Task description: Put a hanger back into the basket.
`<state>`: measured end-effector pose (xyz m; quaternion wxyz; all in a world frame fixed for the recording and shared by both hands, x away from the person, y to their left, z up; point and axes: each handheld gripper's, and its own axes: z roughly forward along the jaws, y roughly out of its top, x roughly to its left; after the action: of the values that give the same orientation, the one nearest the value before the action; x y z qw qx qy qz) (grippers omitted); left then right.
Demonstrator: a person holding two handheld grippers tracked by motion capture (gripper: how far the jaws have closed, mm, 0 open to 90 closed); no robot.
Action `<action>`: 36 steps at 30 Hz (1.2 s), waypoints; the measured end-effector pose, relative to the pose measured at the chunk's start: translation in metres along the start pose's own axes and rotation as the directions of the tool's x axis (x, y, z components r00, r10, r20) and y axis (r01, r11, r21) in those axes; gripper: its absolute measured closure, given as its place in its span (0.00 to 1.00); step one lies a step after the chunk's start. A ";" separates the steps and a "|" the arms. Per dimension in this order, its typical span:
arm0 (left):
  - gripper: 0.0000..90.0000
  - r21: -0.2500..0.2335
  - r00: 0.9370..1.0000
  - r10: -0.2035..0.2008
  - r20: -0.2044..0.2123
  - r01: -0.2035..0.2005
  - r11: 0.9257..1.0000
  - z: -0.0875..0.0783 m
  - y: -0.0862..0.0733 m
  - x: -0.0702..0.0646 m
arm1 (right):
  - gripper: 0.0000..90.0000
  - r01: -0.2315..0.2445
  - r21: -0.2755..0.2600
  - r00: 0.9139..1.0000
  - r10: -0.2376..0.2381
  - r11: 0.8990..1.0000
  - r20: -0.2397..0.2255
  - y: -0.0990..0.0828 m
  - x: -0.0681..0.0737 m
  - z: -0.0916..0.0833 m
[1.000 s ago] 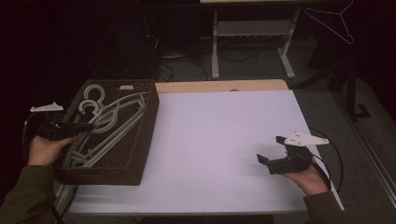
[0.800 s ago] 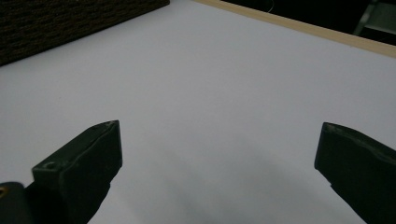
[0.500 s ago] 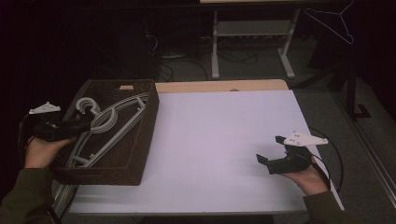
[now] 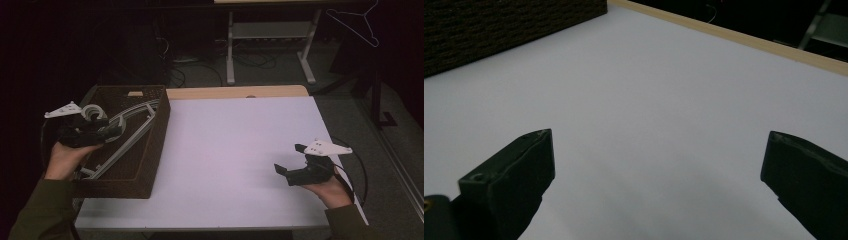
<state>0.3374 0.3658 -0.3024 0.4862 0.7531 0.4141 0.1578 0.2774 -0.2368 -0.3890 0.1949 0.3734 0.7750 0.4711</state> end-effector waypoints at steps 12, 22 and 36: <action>0.21 -0.091 0.991 0.086 0.105 -0.077 0.993 0.038 0.005 -0.066 | 0.00 -0.003 -0.042 1.000 0.003 0.999 -0.006 0.007 0.001 -0.005; 0.17 -0.143 0.982 0.117 0.146 -0.096 0.985 0.060 -0.004 -0.096 | 0.00 -0.025 -0.139 0.999 0.021 0.990 -0.030 0.021 0.000 -0.012; 0.06 -0.204 0.978 0.135 0.161 -0.100 0.974 0.065 -0.013 -0.108 | 0.00 -0.028 -0.245 0.998 0.014 0.969 -0.055 0.041 0.002 -0.011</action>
<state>0.3070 0.2453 -0.3267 0.5818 0.7360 0.3070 0.1597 0.2851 -0.2301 -0.3476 0.2142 0.3420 0.7116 0.5752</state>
